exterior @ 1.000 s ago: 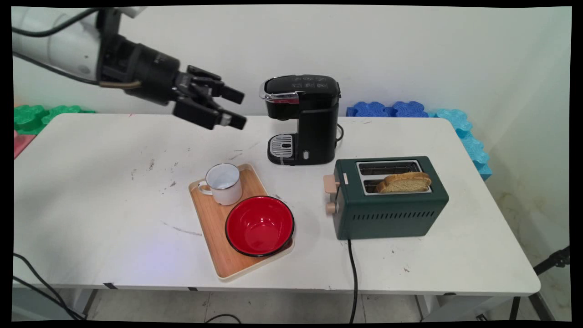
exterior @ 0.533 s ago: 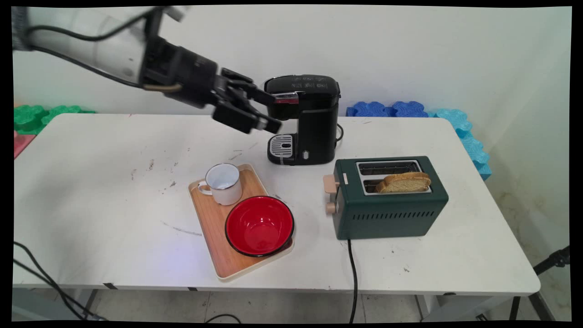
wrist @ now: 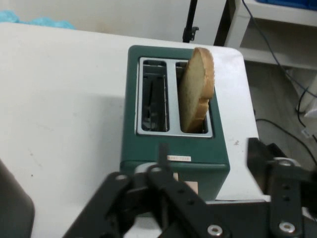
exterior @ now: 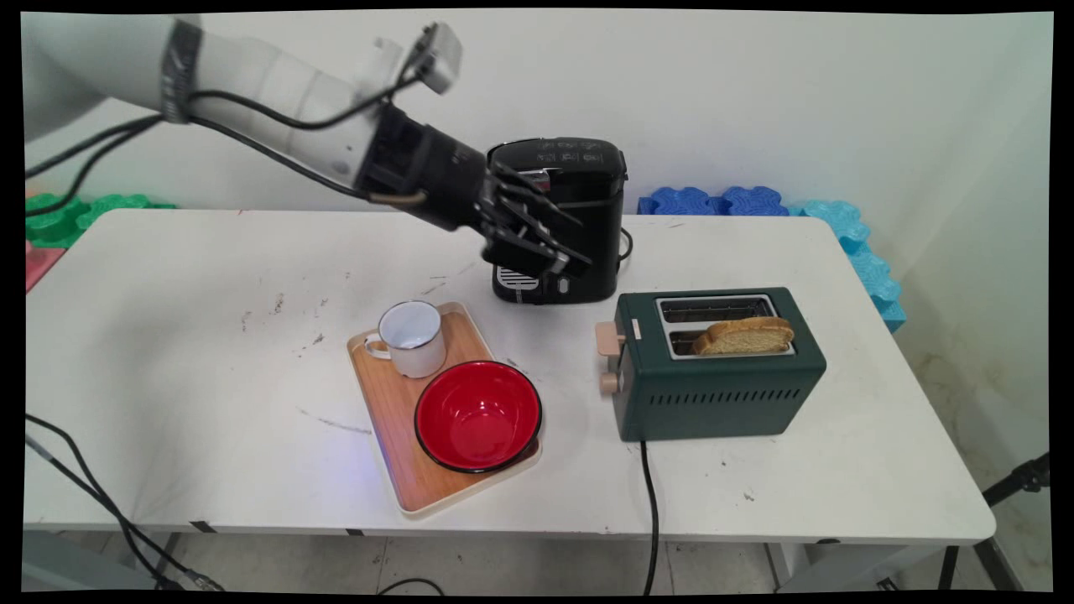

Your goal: Press the toaster switch

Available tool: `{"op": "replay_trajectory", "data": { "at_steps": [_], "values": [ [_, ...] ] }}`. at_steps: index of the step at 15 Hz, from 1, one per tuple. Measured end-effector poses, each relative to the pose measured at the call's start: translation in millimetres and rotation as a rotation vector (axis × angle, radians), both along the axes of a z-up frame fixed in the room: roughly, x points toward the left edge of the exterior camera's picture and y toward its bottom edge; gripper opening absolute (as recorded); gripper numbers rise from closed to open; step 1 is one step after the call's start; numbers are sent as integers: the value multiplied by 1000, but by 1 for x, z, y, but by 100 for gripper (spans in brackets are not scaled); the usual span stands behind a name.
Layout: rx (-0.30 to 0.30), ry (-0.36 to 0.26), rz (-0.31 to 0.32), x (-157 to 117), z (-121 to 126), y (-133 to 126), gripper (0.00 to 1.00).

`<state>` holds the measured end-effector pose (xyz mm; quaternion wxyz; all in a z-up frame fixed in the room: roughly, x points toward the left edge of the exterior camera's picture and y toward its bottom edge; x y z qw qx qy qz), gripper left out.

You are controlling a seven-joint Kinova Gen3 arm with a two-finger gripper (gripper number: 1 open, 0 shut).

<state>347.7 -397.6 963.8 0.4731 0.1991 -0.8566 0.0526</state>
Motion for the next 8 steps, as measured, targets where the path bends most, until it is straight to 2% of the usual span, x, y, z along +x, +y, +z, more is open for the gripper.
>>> {"op": "replay_trajectory", "data": {
  "at_steps": [8],
  "values": [
    [15, -63, -55, -29, -28, -19, 0]
  ]
}}
